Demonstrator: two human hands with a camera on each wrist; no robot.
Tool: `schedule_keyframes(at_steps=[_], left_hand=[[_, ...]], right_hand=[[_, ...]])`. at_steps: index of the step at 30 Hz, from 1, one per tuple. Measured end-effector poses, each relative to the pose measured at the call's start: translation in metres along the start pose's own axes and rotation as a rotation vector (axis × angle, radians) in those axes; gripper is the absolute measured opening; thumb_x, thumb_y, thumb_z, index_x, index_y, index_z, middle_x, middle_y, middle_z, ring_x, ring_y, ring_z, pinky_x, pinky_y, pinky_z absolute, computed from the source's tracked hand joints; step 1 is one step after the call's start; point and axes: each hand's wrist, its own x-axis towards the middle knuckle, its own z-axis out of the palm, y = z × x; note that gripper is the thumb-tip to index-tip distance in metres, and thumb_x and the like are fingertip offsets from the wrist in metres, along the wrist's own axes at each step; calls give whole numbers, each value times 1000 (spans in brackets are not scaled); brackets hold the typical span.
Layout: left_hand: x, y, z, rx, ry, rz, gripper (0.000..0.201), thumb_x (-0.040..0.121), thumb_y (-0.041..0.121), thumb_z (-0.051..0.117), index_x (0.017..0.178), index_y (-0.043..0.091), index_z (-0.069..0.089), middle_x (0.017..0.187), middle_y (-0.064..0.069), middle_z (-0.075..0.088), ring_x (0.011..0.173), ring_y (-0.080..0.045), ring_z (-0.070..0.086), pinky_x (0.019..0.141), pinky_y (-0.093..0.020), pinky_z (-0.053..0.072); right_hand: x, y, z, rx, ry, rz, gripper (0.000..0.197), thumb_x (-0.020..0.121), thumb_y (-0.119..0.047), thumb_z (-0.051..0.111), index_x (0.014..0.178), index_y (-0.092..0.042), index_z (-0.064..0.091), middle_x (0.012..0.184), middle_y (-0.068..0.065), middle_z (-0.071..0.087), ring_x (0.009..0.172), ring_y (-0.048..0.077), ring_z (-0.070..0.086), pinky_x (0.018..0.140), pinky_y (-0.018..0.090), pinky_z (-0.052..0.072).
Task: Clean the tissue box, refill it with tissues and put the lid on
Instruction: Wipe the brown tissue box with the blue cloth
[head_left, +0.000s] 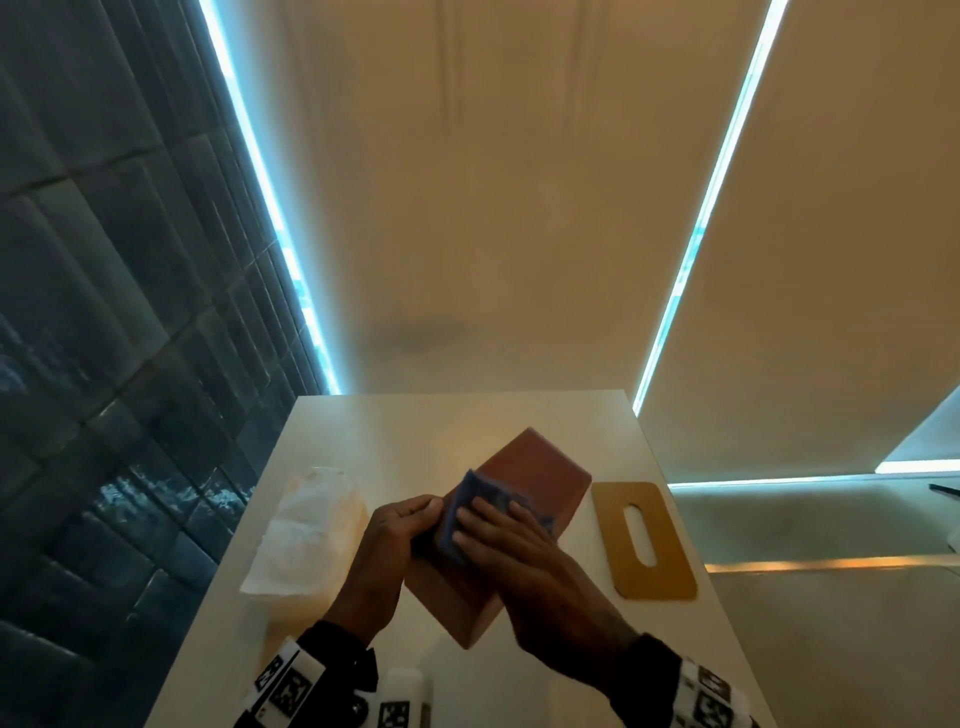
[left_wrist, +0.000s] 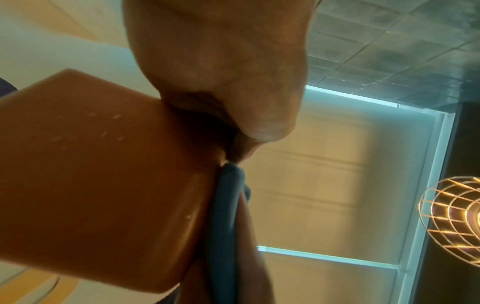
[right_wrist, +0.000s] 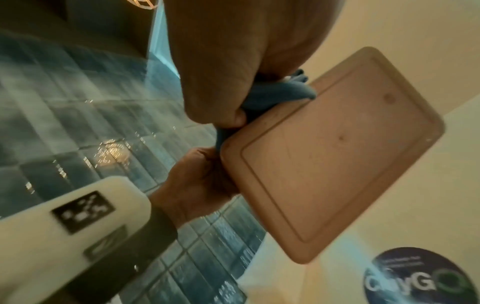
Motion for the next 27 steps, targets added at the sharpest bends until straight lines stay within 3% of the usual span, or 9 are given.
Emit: schedule_keyframes(at_steps=[2,5,9,15,18,21,23,25,27], left_hand=[[-4,-2,-3,10,-15,1,31,97,18,47,95,1,72,98,-34,66,84,-33,63,80,-43,47],[-6,-6,2,43,-22,-15,31,97,20,48,93,2,73,96,-30,69,87,-38,65,81,-42,48],[-5,0,9,-3,-10,-30,30,97,17,47,93,4,74,97,-29,70,88,-33,66,82,-42,49],[-13,4,0,41,-33,15,33,98,13,42,96,1,72,90,-24,71,81,-30,65,73,-35,52],[-19,-1,-1,52,-65,43,30,97,21,48,90,3,72,82,-18,69,78,-24,61,74,-33,46],[-22,-7,-4,83,-83,58,36,87,35,52,92,5,72,92,-26,68,84,-31,63,81,-37,45],[-24,-10,0,101,-90,51,38,86,37,52,93,6,72,95,-27,67,91,-39,63,83,-39,46],[-24,-8,6,90,-72,56,35,86,35,53,93,8,73,94,-23,71,94,-38,65,84,-40,48],[-22,-5,10,57,-47,71,27,92,27,53,94,11,75,94,-20,73,93,-33,67,86,-44,49]], right_hand=[[-11,17,-4,-7,38,-51,78,81,1,67,144,-29,32,152,-3,37,145,12,26,118,43,24],[-3,48,-12,-37,196,144,69,79,3,71,137,-20,42,143,7,50,139,12,29,104,56,42],[12,23,-1,-89,149,184,70,85,-14,69,144,-20,32,151,4,38,142,17,24,113,57,28],[-6,-6,1,-20,-44,-231,56,93,-20,49,145,-24,29,152,-1,34,147,7,12,122,33,4],[-22,22,-18,23,72,-169,50,88,-5,54,135,-21,50,145,-1,48,141,11,35,120,34,21],[-16,57,-34,-29,275,161,54,84,9,55,132,-15,54,140,3,51,135,14,40,109,48,40],[-3,64,-37,-48,309,364,50,88,8,54,134,-12,52,139,-3,45,133,13,36,106,52,42],[6,48,-32,-104,313,328,47,92,-3,54,137,-13,48,143,1,46,135,15,33,109,55,37],[6,18,-21,-106,228,102,51,91,-19,50,141,-17,40,147,6,45,141,19,30,116,48,28]])
